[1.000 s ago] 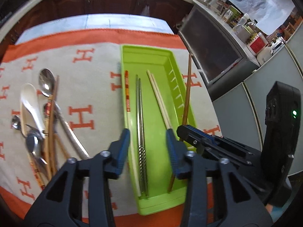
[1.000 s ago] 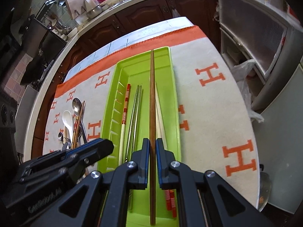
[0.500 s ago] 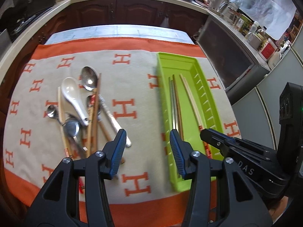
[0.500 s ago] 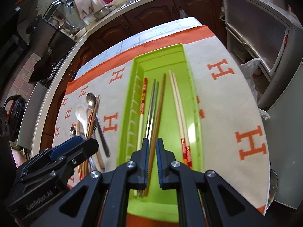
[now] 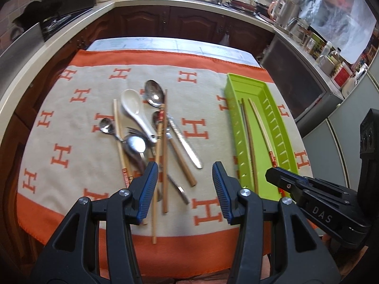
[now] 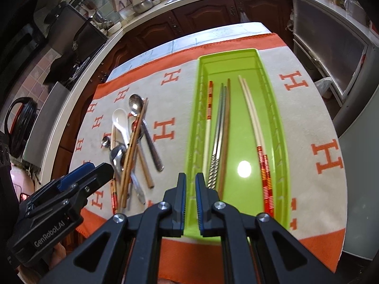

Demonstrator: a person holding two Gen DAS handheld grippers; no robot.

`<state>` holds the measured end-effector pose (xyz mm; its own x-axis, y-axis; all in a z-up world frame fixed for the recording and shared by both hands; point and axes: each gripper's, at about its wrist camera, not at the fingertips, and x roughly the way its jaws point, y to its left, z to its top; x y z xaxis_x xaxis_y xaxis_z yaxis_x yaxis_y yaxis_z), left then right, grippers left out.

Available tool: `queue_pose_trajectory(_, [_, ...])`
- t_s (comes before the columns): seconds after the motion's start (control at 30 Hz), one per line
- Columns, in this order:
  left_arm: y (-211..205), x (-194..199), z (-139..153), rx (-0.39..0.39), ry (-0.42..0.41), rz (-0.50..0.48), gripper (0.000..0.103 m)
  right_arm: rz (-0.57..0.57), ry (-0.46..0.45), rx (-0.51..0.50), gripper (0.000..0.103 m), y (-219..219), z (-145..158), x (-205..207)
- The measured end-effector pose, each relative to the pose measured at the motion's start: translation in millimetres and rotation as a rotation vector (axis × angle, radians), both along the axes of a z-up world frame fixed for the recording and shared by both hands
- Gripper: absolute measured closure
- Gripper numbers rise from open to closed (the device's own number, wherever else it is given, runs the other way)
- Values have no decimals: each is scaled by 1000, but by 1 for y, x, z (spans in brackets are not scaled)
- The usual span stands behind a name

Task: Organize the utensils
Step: 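Move both tools back over the utensil pile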

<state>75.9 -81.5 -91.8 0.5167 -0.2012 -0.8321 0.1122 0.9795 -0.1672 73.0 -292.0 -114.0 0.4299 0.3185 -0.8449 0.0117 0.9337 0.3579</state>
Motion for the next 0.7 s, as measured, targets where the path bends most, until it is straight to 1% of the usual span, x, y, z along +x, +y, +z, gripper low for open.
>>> queue_pose_trajectory(0.17, [23,-10,1,-11,-6,32,59,22,-8,-13,95,18,7,-7])
queue_pose_trajectory(0.4, [56,-18,-3,9,-5,83,59,61,-7,-28,95,46,9,-10])
queue_pose_trajectory(0.6, [86,-16,-16,14,25,134,59,98,1,-39,95,70,7,-7])
queue_pose_trajectory(0.7, [99,-14,-24,16,48,143,59,112,6,-40,95,79,5,-4])
